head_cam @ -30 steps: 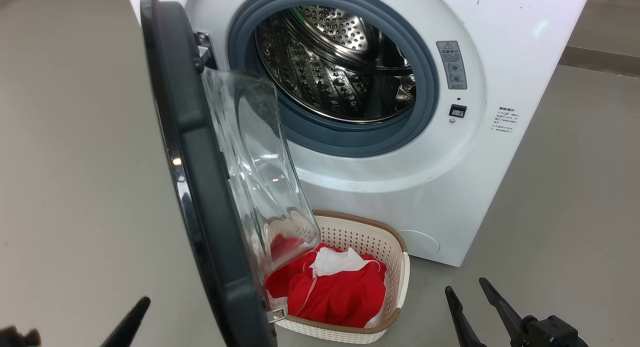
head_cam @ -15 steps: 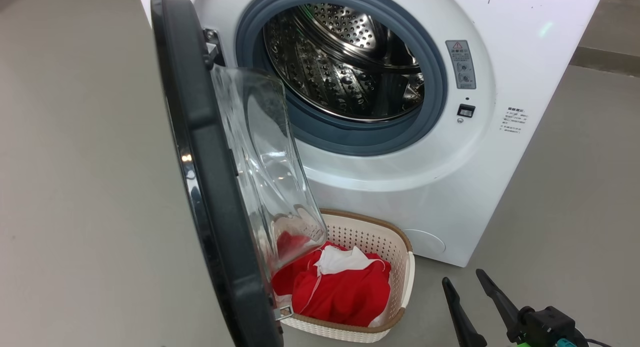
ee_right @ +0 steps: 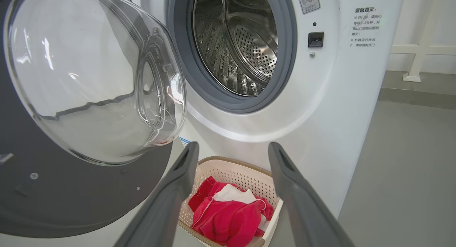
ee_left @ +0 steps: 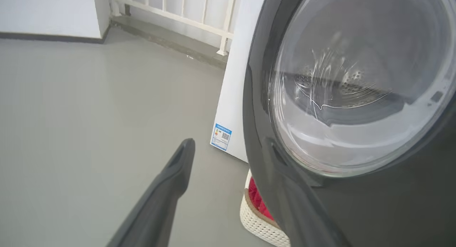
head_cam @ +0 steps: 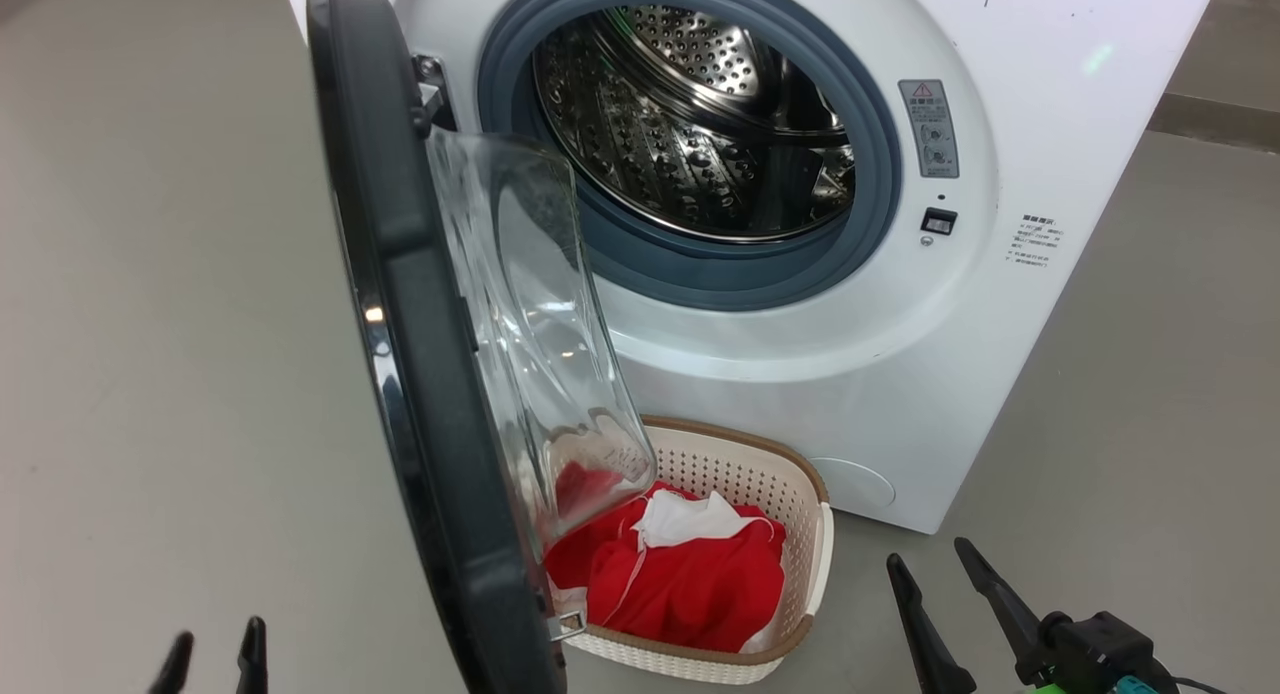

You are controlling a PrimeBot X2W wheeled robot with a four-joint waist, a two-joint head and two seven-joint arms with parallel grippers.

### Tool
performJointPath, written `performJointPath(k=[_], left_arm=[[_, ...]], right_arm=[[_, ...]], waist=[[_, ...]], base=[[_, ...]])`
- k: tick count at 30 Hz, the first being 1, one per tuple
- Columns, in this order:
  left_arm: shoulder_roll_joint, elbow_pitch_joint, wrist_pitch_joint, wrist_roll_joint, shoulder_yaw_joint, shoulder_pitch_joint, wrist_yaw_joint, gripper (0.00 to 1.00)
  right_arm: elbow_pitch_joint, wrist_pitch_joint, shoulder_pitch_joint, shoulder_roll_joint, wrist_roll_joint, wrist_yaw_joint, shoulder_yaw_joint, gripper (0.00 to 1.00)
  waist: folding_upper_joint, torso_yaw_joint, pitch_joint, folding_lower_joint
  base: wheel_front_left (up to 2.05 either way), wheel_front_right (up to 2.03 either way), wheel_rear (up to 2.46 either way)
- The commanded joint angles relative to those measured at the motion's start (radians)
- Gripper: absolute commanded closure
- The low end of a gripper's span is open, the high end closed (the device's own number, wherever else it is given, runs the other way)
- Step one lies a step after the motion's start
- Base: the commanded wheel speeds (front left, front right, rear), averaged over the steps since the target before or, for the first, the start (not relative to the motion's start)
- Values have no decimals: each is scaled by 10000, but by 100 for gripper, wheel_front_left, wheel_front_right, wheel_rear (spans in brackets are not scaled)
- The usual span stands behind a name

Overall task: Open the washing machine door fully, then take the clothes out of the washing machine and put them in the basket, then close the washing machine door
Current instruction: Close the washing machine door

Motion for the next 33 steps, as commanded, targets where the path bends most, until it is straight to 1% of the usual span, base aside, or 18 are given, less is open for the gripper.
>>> performJointPath(k=[1,2,4,6,10,15,30,32,33], left_arm=[[-140,-597,-120,1879,928,-84,-56,0],[-140,-597,-120,1879,928,-84,-56,0],[-688,-951,-120,3077,1478,21,-43,0],[-1057,-1262,-120,4049,1838,128,-43,0],[-1465,-1558,-121,5173,2079,363,-46,0],[-1677,-1411,-121,5551,2148,579,-50,0],[-1719,-1367,-122,5296,2135,655,-55,0],[-1719,-1380,-122,5036,2055,626,-56,34],[-1719,-1379,-122,4750,2033,601,-56,57]], right_arm=[[-203,-67,-507,-81,28,65,190,0],[-203,-67,-507,-81,28,65,190,0],[-187,-67,-553,-81,15,65,181,0],[-179,-67,-600,-81,0,65,169,0],[-167,-67,-677,-81,-39,65,156,0],[-123,-67,-689,-81,-77,65,160,0],[-103,-67,-611,-81,-85,65,185,0],[-103,-67,-601,-81,-84,65,178,0],[-103,-67,-599,-81,-83,65,176,0]], waist=[[0,-24,33,0],[0,-24,33,0],[0,-51,53,0],[0,-80,70,0],[0,-129,91,0],[0,-156,63,0],[0,-155,-15,0],[0,-150,-18,0],[0,-150,-20,0]], base=[[0,0,0],[0,0,0],[0,0,0],[0,0,0],[0,0,0],[0,0,0],[0,0,0],[0,0,0],[0,0,0]])
